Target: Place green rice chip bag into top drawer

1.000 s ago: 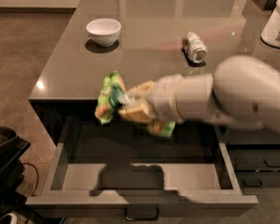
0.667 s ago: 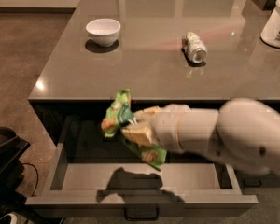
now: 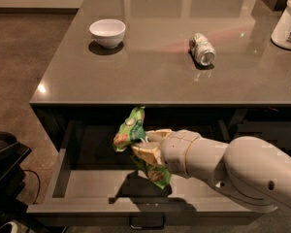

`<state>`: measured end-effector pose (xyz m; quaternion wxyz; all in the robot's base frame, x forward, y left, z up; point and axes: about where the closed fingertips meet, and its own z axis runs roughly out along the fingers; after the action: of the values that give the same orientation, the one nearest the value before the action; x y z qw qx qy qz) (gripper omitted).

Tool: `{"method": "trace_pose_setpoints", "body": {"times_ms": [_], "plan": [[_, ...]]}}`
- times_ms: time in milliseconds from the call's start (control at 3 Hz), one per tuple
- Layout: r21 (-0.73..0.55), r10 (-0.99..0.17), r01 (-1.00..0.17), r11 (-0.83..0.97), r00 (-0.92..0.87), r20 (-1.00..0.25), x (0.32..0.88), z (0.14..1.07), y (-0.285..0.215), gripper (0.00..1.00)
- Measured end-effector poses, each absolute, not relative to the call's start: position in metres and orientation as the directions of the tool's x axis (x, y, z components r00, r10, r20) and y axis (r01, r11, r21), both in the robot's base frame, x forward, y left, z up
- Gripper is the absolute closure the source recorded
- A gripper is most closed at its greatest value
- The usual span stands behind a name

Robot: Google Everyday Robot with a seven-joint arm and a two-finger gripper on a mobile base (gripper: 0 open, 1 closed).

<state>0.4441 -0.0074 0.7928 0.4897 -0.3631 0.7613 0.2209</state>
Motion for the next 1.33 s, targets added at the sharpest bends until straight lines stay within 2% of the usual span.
{"method": "trace_pose_setpoints", "body": {"times_ms": [667,1000,1333], "plan": [[0.037,-0.299,-0.741,0.670,-0.316,-0.901,0.461,0.753,-0.013,1.00],[0.038,-0.299,-0.741,0.670,-0.316,-0.900,0.462,0.752,-0.013,0.81],[0.038,-0.299,-0.741,0.670,-0.316,-0.900,0.462,0.752,-0.013,0.58]]}}
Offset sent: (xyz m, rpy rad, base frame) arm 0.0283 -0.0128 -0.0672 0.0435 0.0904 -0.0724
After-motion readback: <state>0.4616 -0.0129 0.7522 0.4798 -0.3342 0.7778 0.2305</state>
